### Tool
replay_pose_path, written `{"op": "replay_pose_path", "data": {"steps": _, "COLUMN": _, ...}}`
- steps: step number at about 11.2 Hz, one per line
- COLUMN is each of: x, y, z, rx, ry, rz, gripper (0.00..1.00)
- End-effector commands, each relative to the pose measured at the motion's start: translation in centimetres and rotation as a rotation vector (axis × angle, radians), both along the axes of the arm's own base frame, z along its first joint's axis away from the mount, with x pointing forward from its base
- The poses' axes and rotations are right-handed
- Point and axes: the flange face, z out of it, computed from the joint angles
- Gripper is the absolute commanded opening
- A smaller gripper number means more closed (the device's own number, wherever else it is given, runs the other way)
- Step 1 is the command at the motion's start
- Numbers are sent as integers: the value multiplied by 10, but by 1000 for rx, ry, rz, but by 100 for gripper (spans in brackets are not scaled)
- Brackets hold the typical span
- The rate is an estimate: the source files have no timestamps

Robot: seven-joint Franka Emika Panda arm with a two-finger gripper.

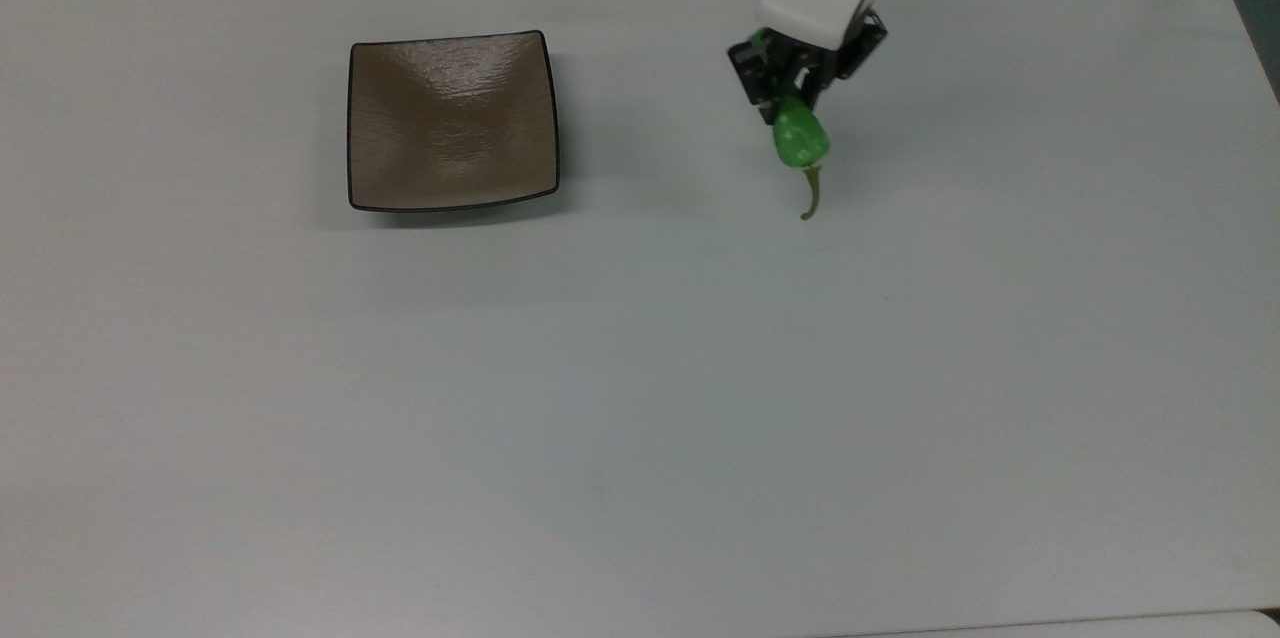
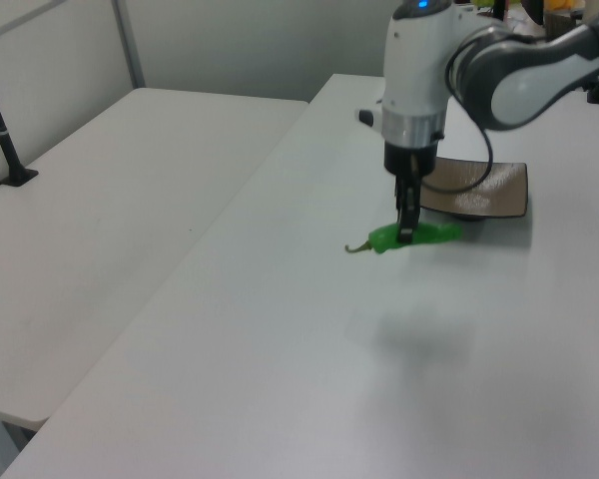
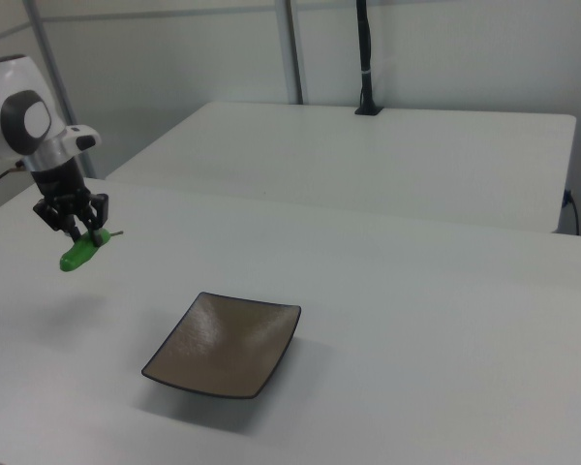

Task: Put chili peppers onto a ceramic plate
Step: 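Lift the chili pepper and carry it over the brown plate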

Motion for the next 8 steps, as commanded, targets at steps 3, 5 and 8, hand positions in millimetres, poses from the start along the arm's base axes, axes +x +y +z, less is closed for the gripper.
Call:
{"op": "replay_pose_path", "data": {"steps": 3, "x": 5, "y": -92, "z": 30, "rx": -33, "ry": 11, "rz": -23, "gripper": 19}}
{"op": "replay_pose_path", "data": {"steps": 5, "x": 6, "y": -138, "z": 35, "rx": -46, "ry": 9, "rz": -13, "gripper": 19}}
{"op": "replay_pose_path", "data": {"steps": 8, "x": -3, "y": -200, "z": 30, "rx": -63, "ry": 41, "rz": 12, "gripper": 19}}
